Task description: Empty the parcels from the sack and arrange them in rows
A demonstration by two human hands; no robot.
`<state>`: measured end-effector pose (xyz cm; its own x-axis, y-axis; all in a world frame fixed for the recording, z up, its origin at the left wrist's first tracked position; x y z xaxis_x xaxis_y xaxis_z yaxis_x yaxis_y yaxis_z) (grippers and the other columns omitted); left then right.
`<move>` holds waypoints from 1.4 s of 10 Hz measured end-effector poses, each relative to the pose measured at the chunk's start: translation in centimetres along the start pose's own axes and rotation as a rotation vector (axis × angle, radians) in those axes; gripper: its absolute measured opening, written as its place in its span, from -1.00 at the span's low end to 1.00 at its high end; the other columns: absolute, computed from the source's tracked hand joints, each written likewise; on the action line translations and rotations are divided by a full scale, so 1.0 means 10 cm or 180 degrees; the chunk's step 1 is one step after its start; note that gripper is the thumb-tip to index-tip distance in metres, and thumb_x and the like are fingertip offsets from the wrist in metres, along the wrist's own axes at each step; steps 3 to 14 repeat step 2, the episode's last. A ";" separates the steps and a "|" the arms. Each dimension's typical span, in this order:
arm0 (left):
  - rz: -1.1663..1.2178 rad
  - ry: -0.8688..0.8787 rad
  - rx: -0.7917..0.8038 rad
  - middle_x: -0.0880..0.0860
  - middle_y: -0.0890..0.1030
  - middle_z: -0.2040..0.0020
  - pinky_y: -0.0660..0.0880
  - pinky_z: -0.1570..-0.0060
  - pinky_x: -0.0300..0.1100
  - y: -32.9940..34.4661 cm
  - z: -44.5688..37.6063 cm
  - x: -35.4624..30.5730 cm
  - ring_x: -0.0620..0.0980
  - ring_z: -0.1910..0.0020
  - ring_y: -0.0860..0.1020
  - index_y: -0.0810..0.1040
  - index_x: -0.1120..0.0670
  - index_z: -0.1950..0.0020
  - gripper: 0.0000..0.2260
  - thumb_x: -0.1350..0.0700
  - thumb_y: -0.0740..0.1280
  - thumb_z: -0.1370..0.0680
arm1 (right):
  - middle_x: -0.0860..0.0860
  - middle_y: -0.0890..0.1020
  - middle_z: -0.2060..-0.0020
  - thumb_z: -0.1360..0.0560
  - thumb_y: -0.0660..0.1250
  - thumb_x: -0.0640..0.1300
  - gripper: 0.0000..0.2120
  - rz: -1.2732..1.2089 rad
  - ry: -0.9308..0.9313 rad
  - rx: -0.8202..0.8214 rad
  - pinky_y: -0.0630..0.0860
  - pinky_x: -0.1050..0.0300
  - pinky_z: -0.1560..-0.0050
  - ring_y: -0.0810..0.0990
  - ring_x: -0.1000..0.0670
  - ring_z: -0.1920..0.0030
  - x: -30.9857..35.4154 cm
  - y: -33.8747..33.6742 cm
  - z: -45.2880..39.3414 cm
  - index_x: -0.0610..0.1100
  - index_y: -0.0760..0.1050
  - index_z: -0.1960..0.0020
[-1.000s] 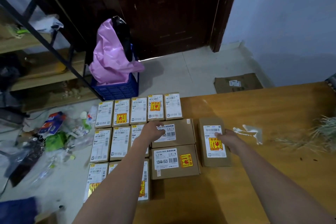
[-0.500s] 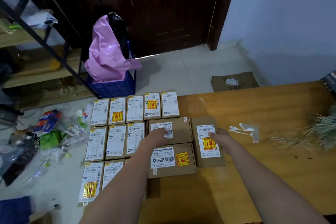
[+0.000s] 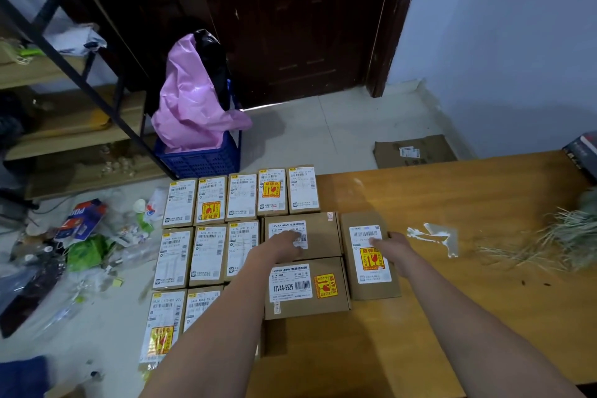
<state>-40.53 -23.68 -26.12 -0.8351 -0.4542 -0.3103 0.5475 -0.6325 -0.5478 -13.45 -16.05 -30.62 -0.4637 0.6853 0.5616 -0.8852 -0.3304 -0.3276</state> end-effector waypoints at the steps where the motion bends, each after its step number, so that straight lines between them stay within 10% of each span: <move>1: 0.0186 0.0024 -0.0077 0.00 0.14 -0.61 0.15 -0.50 0.02 -0.08 0.09 -0.01 0.07 -0.56 0.17 0.12 -0.07 -0.61 -0.43 -0.05 0.22 -0.63 | -0.18 0.66 -0.08 -0.54 0.41 -0.12 -0.67 0.0089 -0.0080 -0.0094 0.58 -0.18 -0.15 0.66 -0.19 -0.05 0.12 -0.03 0.05 -0.25 0.49 -0.24; 14: 0.0234 0.0007 -0.0189 0.02 0.16 -0.60 0.15 -0.50 0.04 -0.21 0.18 -0.03 0.09 -0.55 0.18 0.13 -0.07 -0.60 -0.45 -0.05 0.21 -0.64 | -0.20 0.63 -0.10 -0.53 0.42 -0.12 -0.55 0.0170 -0.0156 -0.0140 0.57 -0.17 -0.17 0.64 -0.21 -0.07 0.26 -0.01 0.11 -0.29 0.40 -0.32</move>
Point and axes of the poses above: each hand's wrist, its own z-axis away from the middle knuckle, its own y-axis out of the palm, x = y × z, the point moved 10 cm from there along -z, towards the middle knuckle
